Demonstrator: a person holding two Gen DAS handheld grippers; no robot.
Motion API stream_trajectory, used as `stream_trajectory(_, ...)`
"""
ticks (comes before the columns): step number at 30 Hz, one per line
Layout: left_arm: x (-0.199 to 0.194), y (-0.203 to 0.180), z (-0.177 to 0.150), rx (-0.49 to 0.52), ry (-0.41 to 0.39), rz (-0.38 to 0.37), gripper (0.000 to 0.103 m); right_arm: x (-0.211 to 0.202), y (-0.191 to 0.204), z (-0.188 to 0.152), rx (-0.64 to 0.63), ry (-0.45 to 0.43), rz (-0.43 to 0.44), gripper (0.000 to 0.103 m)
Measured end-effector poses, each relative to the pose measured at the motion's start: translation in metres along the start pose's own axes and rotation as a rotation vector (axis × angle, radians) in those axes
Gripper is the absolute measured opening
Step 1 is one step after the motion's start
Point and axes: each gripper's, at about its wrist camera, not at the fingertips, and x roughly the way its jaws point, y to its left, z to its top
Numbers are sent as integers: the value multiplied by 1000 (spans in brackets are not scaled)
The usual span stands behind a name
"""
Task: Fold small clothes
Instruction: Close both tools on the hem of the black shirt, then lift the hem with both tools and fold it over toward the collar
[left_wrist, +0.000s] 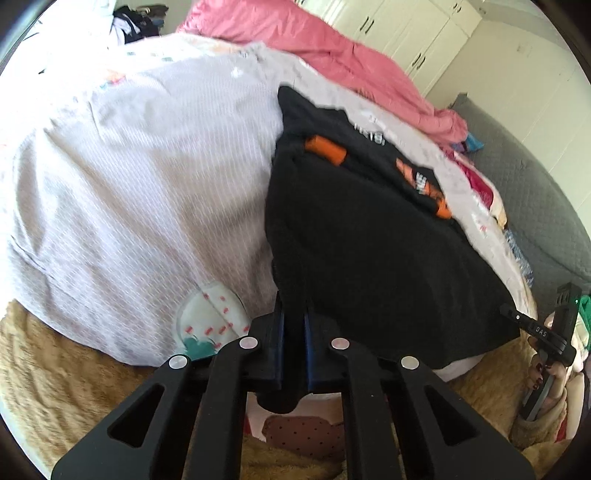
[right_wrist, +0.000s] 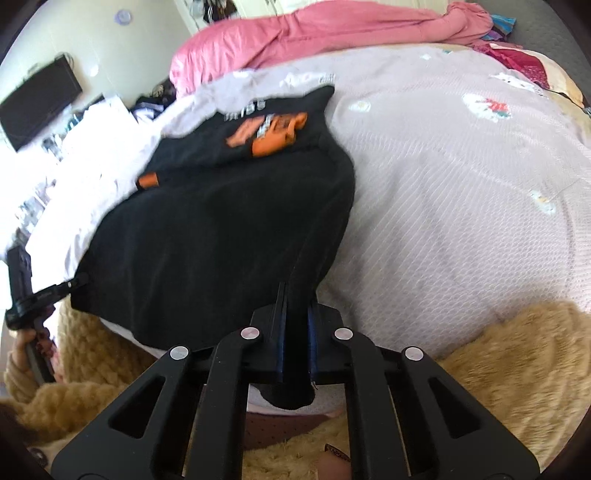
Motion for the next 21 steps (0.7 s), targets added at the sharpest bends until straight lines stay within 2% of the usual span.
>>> stream_trajectory(8, -26, -3, 25, 0, -88, -29, 8, -29, -6, 25, 50, -136, 97, 3)
stream_trajectory(21, -36, -28, 80, 47, -204, -43, 8, -34, 5, 83, 21, -241, 94, 3)
